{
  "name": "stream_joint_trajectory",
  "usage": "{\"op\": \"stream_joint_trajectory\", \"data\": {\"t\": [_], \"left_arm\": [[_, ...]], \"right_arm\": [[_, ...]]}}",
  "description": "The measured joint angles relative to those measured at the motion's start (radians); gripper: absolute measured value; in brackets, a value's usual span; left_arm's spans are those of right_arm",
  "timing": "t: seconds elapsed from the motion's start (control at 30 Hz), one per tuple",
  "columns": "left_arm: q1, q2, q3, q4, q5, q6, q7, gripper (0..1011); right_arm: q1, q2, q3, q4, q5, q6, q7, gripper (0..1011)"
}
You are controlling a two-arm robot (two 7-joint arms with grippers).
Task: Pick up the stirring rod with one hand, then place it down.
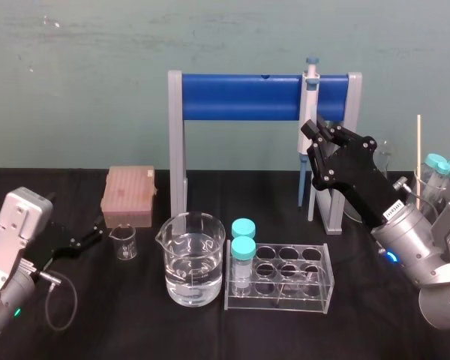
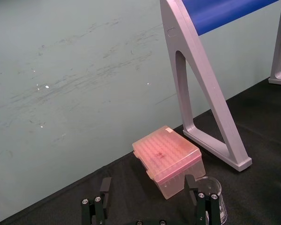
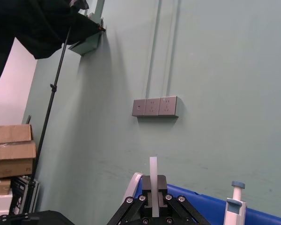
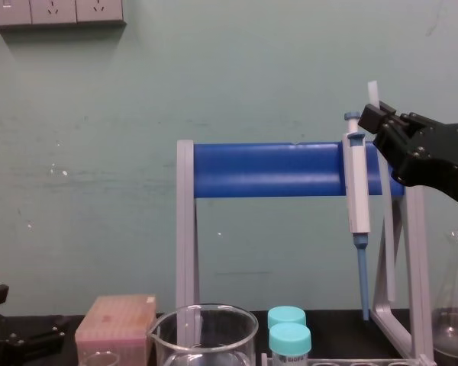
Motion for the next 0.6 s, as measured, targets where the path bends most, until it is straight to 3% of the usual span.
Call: {"op": "stream_joint_trajectory", "data": {"t": [0.6], "left_arm": [[0.000,0.000,0.000,0.000,0.000,0.000,0.000,1000]], "right_arm": [[0.000,0.000,0.000,0.000,0.000,0.000,0.000,69]]}}
